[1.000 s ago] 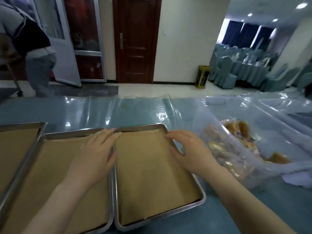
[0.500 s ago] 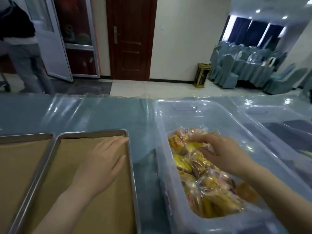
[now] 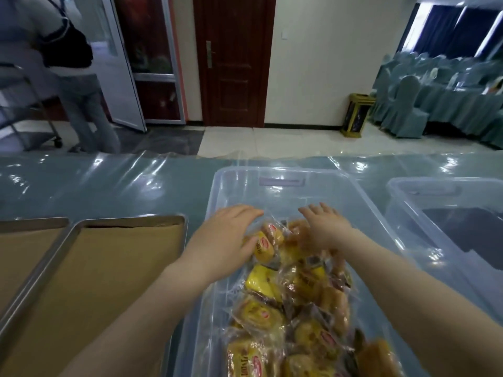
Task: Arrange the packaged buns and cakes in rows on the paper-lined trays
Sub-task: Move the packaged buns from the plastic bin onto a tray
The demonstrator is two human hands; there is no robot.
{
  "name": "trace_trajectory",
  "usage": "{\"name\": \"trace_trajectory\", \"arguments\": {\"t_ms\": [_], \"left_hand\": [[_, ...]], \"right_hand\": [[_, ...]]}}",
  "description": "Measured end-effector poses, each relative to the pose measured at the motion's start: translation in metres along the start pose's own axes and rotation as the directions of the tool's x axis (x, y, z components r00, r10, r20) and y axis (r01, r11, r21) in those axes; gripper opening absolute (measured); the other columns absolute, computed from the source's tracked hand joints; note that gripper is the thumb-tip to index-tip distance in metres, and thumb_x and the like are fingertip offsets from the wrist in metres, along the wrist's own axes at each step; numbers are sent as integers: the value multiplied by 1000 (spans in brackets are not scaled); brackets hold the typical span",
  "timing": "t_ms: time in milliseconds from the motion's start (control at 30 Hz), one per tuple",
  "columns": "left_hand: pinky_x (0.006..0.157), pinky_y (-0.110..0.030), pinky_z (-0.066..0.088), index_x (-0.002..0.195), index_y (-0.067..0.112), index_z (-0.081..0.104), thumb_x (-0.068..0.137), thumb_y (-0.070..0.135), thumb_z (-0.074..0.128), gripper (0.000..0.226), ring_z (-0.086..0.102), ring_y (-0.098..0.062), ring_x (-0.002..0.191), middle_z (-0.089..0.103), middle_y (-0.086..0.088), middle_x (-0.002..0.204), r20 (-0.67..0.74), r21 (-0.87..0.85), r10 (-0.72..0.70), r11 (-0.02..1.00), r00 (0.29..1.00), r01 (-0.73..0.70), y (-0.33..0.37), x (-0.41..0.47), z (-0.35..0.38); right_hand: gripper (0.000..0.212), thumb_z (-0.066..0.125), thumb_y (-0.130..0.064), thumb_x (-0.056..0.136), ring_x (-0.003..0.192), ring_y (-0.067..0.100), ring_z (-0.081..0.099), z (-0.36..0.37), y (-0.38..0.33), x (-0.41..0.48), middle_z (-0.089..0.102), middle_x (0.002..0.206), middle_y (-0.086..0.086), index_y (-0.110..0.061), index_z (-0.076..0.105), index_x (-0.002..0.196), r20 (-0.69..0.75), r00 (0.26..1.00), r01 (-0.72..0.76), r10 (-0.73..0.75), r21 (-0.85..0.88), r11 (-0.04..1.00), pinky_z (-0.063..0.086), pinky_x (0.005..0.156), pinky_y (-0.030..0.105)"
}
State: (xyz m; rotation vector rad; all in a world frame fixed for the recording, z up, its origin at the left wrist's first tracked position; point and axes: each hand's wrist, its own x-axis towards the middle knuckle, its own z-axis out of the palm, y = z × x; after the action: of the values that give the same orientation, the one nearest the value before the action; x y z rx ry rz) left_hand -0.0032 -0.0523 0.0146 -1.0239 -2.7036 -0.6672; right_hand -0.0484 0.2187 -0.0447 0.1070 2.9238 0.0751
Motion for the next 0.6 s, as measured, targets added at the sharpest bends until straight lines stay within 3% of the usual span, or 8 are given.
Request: {"name": "trace_trajectory", "arguments": {"t_ms": [133,267,367,500,600], "left_hand": [[108,-28,21,141,27,35,93,33,49,50,33,-13,131,39,7,143,128,109,-15,994,992,1,-3,37,21],[104,-37,31,142,26,32,88,26,54,58,37,-23,128,40,0,141,358,282,-97,959,929,-9,-5,84,58],[103,-40,36,143,25,28,85,28,59,66,37,-28,129,38,-6,142,436,307,-255,944,863,123,-16,106,92],[114,-53,12,149,31,0,74,48,72,106,7,-35,142,6,-12,156,453,345,-463,879,762,329,-40,99,130],[114,-54,-1,147,32,-13,68,60,71,119,-5,-38,142,-6,-14,157,418,396,-495,854,761,338,-53,87,150]], "right_hand": [[87,50,-75,76,144,39,7,51,-2,10,-3,160,1,-48,7,146,23,1000,-5,6,-44,999,-4,107,68],[82,52,-73,72,141,37,16,80,-18,12,-6,159,-6,-53,11,140,-43,998,46,-43,83,995,17,102,70],[79,52,-68,73,139,40,18,89,-20,11,-2,159,-4,-51,12,140,-110,993,60,-48,106,993,21,103,66],[76,52,-67,76,137,38,23,97,-14,10,7,158,-2,-51,14,140,-197,979,86,-60,130,988,23,105,61],[67,50,-64,79,134,36,26,101,-14,13,13,157,-3,-49,22,137,-246,967,100,-63,143,985,28,103,58]]}}
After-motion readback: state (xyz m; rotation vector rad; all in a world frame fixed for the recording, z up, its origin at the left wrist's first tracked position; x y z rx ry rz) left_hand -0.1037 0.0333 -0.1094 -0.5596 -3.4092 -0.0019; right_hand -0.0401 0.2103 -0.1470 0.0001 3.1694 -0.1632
